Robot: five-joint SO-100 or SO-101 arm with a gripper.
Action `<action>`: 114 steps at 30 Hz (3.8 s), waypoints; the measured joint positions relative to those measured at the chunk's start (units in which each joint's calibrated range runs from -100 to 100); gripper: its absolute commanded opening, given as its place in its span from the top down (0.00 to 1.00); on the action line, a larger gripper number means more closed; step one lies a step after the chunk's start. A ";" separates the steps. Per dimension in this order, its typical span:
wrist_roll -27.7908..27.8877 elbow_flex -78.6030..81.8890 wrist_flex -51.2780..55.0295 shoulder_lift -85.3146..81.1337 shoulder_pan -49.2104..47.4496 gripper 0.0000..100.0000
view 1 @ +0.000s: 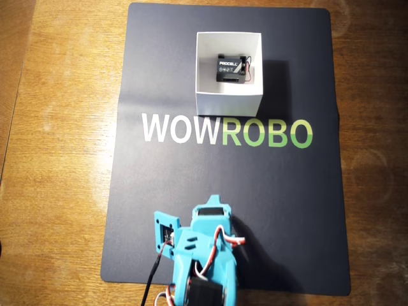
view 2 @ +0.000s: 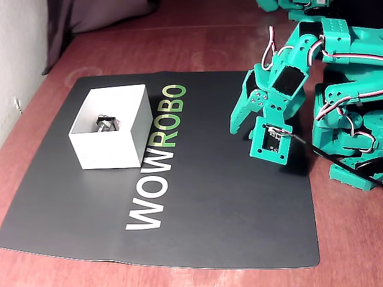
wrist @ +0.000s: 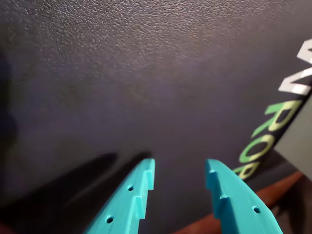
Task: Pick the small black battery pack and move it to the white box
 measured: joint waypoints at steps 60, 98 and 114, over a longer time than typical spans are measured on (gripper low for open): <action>0.00 3.00 0.17 -6.27 0.00 0.88; 0.00 3.00 0.17 -6.27 0.00 0.88; 0.00 3.00 0.17 -6.27 0.00 0.88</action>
